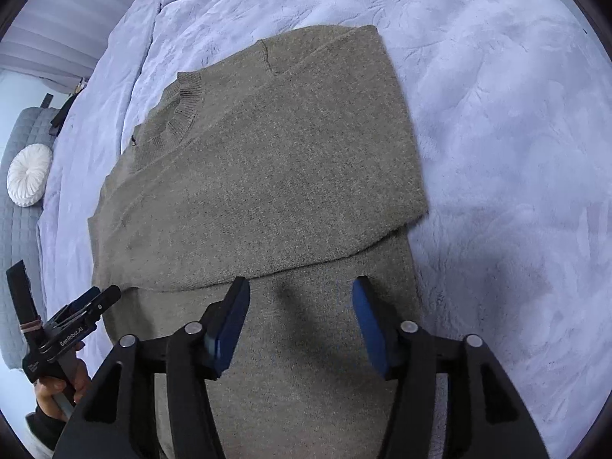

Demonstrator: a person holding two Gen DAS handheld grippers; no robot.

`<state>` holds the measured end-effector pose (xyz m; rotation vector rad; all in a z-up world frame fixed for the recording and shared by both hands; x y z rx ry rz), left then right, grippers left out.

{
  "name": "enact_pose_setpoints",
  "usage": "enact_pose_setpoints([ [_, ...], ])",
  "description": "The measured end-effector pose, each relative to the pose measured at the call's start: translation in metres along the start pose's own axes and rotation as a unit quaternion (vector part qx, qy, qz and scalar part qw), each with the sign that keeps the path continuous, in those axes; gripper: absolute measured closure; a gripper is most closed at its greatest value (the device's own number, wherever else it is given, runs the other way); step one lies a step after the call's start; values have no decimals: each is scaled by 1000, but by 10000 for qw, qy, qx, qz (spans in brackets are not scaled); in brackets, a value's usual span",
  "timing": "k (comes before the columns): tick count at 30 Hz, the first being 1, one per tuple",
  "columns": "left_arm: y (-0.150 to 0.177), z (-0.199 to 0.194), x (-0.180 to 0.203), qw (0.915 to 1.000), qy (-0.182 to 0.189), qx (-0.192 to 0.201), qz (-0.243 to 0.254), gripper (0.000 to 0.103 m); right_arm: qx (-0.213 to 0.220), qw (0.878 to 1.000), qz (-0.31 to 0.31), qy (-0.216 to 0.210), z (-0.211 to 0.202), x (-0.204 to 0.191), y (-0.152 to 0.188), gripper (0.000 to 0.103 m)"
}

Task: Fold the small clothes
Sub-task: 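Open the right tool and withdraw it from the folded side, then grasp the sweater hem with both tools and lift it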

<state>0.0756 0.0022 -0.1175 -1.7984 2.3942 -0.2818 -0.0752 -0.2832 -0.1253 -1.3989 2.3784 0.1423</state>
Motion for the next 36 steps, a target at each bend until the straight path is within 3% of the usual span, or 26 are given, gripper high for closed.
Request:
enact_pose_setpoints([
  [2, 2, -5, 2, 9999, -59, 35, 77, 5, 1, 10000, -3, -83, -2, -3, 1, 39],
  [4, 5, -7, 4, 9999, -69, 13, 107, 5, 3, 9999, -3, -135, -4, -4, 2, 28],
  [8, 11, -14, 6, 9997, -140, 59, 201, 5, 73, 9997, -16, -216, -10, -7, 6, 22],
  [10, 13, -18, 7, 9995, -163, 55, 251, 0, 223, 9996, -119, -109, -16, -9, 7, 18],
  [14, 18, -22, 5, 9996, -71, 32, 275, 1, 223, 9994, -213, -165, -21, -13, 11, 17],
  [20, 23, -29, 0, 9997, 60, 17, 249, 1, -129, 9982, -38, -580, -21, -14, 21, 17],
  [25, 37, -37, -9, 9987, 394, -134, 297, 1, -295, 9970, -70, -706, -26, -13, 34, 17],
  [36, 123, -39, -51, 9914, 774, -1043, -160, 1, -754, 9931, 160, -881, -39, 28, 100, 17],
])
Point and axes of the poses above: each gripper's, at about its wrist camera, not at the fingertips, and z roughly the way its jaws point, x to its right, y to its underside, the point moved 5 cm from there along z, roughly the way its jaws point
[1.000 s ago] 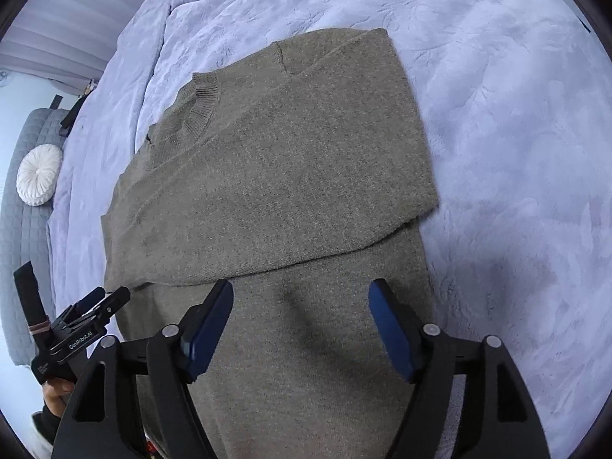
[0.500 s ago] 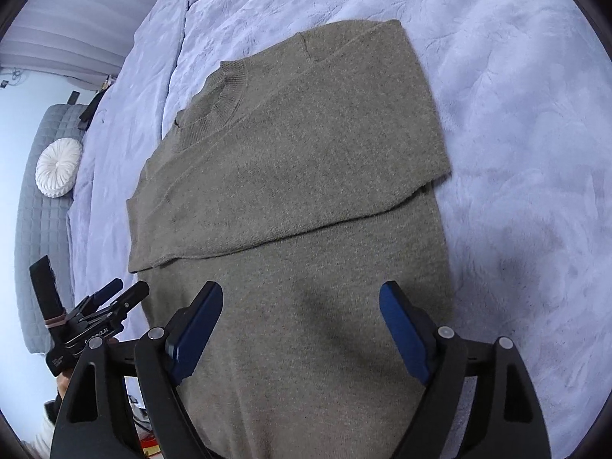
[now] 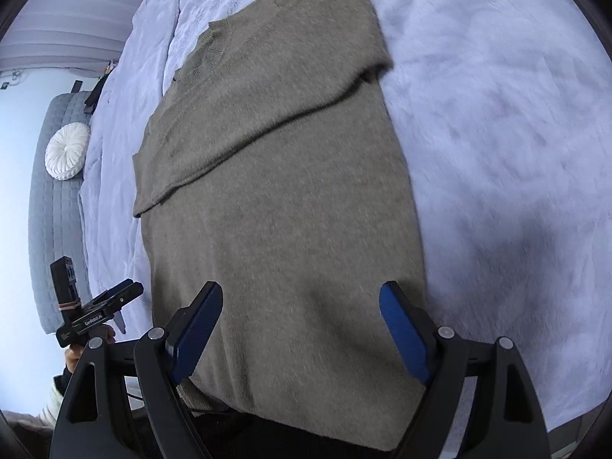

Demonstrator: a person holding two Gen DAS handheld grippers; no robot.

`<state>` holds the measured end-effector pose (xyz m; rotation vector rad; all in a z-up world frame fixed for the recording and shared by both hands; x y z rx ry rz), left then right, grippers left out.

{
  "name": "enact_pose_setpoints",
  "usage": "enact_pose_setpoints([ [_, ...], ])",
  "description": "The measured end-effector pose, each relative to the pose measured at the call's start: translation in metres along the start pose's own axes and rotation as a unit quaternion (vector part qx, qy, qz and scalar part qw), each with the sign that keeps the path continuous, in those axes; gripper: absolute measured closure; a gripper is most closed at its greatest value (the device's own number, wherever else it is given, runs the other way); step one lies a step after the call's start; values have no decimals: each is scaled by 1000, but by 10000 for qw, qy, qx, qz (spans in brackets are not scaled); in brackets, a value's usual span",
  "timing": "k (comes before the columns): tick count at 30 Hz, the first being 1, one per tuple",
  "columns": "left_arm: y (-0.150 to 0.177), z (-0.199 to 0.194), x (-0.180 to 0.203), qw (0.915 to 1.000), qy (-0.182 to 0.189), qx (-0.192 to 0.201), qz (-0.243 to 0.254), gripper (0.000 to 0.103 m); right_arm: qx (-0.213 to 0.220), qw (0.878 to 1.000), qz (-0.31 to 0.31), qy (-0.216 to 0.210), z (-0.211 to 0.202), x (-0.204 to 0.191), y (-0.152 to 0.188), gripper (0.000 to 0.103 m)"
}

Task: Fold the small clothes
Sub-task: 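Grasp the sweater hem with both tools and lift it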

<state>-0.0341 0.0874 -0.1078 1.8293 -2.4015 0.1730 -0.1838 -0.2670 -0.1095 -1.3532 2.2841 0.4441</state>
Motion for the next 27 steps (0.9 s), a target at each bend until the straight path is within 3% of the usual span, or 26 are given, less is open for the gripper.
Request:
enact_pose_setpoints([
  [6, 49, 14, 5, 9973, 384, -624, 94, 1, -266, 9980, 527, -207, -1, 42, 49, 17],
  [10, 71, 20, 20, 9914, 871, -965, 169, 1, -639, 9925, 636, -821, 11, 45, 78, 16],
  [17, 96, 21, 51, 9702, 1726, -1611, 548, 1, -1259, 9808, 461, -1418, 42, 23, 104, 16],
  [20, 96, 25, 48, 9653, 1827, -1810, 462, 16, -1381, 9775, 412, -1542, 50, 15, 112, 16],
  [22, 98, 29, 47, 9643, 1776, -1927, 382, 34, -1455, 9760, 488, -1546, 56, 11, 116, 18],
  [23, 98, 32, 47, 9643, 1718, -1982, 360, 49, -1501, 9750, 577, -1531, 59, 11, 118, 22],
  [24, 97, 34, 45, 9646, 1667, -2016, 335, 61, -1547, 9743, 659, -1502, 62, 11, 120, 40],
  [25, 97, 34, 43, 9645, 1659, -2031, 309, 69, -1610, 9734, 722, -1462, 65, 12, 124, 66],
  [26, 97, 34, 39, 9638, 1698, -2035, 292, 81, -1653, 9728, 749, -1437, 67, 12, 126, 77],
  [27, 96, 32, 38, 9627, 1774, -2027, 269, 83, -1664, 9723, 745, -1464, 65, 14, 128, 85],
])
Point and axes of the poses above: each gripper's, at about its wrist camera, not at the fingertips, and z roughly the way its jaws point, x to its right, y to its underside, the point moved 5 cm from there along z, roughly the way its jaws point
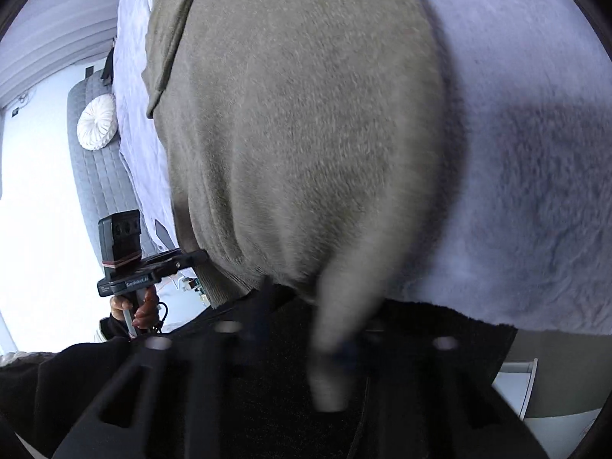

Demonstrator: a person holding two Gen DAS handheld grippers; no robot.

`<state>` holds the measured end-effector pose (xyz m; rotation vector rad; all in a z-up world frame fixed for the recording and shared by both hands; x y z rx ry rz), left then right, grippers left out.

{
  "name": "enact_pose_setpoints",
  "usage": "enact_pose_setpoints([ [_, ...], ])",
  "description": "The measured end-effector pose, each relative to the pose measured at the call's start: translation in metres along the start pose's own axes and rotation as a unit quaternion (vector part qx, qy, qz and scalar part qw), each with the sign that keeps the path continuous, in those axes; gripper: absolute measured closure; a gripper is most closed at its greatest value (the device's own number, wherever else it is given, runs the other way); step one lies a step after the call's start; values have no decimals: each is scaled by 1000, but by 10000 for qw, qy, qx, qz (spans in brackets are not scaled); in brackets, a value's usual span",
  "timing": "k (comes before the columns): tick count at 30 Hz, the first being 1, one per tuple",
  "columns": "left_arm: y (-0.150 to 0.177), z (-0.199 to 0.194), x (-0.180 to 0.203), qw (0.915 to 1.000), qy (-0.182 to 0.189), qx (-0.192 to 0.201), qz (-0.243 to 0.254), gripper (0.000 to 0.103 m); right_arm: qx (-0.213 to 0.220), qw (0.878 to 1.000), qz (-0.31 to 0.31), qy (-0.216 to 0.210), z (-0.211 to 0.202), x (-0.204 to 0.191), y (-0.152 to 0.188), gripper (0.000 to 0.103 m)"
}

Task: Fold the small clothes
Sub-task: 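Grasp the sweater hem with both tools and lift it, then carry the held hem over onto the collar with both tools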

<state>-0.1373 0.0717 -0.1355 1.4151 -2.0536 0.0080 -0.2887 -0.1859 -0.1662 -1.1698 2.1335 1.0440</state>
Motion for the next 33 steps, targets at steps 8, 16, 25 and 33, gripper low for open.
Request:
enact_pose_setpoints([
  [8, -7, -54, -13, 9933, 918, 682, -139, 93, 381, 9921, -286, -1158, -26, -46, -4, 94],
  [16, -64, -150, -26, 9562, 1561, 2424, -511, 93, 1302, 9590, -709, -2415, -70, -119, -61, 94],
  [25, -207, -196, -37, 9306, 1209, 3390, -672, 93, 2002, 9364, -614, -2817, -98, -168, -207, 94],
  [33, -271, -153, -59, 9417, 474, 3169, -1023, 81, 2195, 9465, 404, -2330, -91, -121, -295, 94],
])
Point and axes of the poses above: each gripper's, at about its wrist camera, not at the fingertips, and z roughly the way its jaws point, x to its right, y to its underside, the point moved 5 cm from there along z, roughly the way its jaws point
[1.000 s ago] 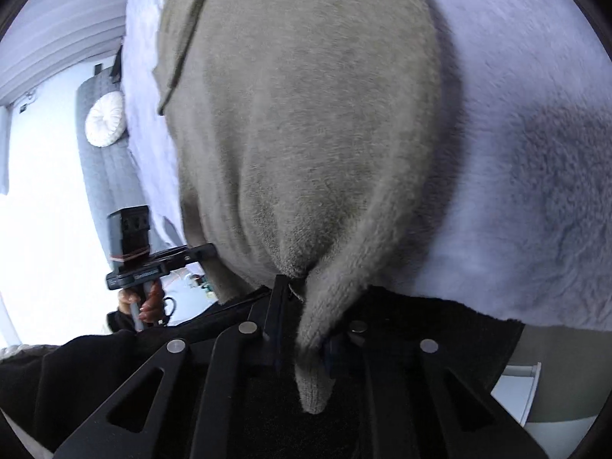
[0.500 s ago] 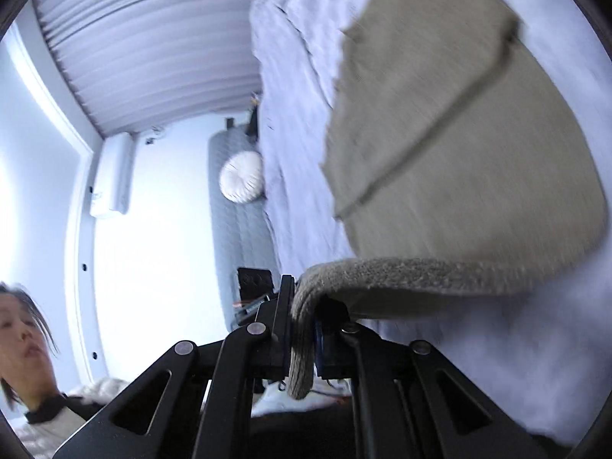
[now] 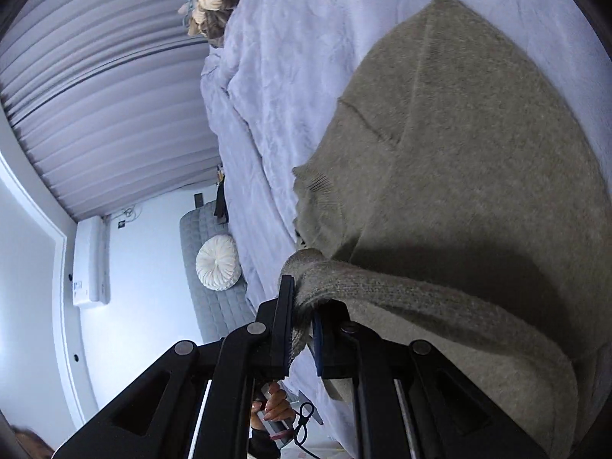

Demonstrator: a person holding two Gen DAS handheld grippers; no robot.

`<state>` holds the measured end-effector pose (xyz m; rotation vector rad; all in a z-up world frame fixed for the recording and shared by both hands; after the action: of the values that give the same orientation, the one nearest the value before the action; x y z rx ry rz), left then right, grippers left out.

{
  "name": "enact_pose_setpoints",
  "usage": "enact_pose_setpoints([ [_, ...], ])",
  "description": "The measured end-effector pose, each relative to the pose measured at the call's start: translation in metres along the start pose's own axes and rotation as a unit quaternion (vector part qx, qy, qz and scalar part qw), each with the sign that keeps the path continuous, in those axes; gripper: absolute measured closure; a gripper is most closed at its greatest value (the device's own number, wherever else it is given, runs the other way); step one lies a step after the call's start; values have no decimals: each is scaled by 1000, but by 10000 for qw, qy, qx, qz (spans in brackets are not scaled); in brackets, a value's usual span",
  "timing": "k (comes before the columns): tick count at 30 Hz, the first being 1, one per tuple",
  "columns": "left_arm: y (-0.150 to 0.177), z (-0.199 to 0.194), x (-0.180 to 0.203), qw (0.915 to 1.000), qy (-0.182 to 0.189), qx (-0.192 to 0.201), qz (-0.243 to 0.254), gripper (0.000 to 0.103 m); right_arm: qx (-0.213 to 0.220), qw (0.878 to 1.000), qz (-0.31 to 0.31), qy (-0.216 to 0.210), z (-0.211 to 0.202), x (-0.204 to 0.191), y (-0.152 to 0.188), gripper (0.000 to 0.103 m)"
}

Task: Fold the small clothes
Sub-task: 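Carry the held hem over onto the collar with both tools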

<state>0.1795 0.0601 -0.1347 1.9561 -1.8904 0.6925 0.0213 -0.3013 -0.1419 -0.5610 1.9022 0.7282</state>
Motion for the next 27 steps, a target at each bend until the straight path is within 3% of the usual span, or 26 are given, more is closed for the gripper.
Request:
enact_pose_setpoints([
  [2, 0, -1, 1, 10000, -75, 30, 24, 80, 34, 10000, 91, -9, 3, 4, -3, 94],
  [4, 0, -18, 0, 9992, -273, 285, 110, 50, 35, 9999, 104, -66, -2, 3, -7, 92],
  [5, -1, -28, 0, 9979, -381, 503, 165, 21, 43, 9999, 104, -118, -1, 0, -8, 90],
  [7, -3, -51, 5, 9942, -428, 896, 419, 19, 40, 9998, 94, -192, -3, -3, -13, 89],
  [8, -5, -54, 7, 9937, -457, 887, 500, 19, 59, 9999, 42, -103, -4, -7, -16, 86],
  [10, -9, -54, 10, 9914, -642, 883, 726, 19, 139, 9986, -289, 417, -7, -13, -22, 54],
  [12, -10, -49, 15, 9876, -838, 807, 1057, 19, 220, 9916, -823, 978, -10, -27, -23, 40],
  [14, -12, -39, 21, 9840, -972, 684, 1326, 19, 251, 9773, -1411, 1560, -8, -44, -23, 40],
  [18, -20, -8, 33, 9858, -766, 252, 1472, 19, 218, 9391, -2213, 2620, 6, -56, -28, 40],
  [22, -33, 33, 39, 9836, -893, -103, 1566, 19, -24, 8820, -2887, 3724, 30, -43, -36, 40],
  [23, -35, 39, 39, 9836, -925, -150, 1541, 19, -81, 8741, -2949, 3860, 35, -38, -38, 40],
  [24, -36, 44, 39, 9839, -946, -171, 1509, 22, -121, 8702, -2973, 3928, 37, -34, -39, 40],
  [25, -37, 45, 41, 9834, -970, -90, 1530, 29, -167, 8678, -3008, 3952, 41, -32, -39, 48],
  [26, -38, 44, 43, 9817, -1028, 2, 1605, 57, -231, 8622, -3104, 3996, 45, -31, -37, 58],
  [27, -37, 43, 46, 9807, -987, 5, 1687, 90, -253, 8498, -3257, 4138, 43, -29, -34, 87],
])
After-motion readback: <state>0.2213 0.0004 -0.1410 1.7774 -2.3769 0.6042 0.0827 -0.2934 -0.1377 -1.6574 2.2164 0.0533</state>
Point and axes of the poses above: each gripper's, at about its wrist camera, not at the fingertips, and z roughly the way its jaws point, x to its right, y to its underside, the point moved 5 cm from there along z, roughly the way its jaws point
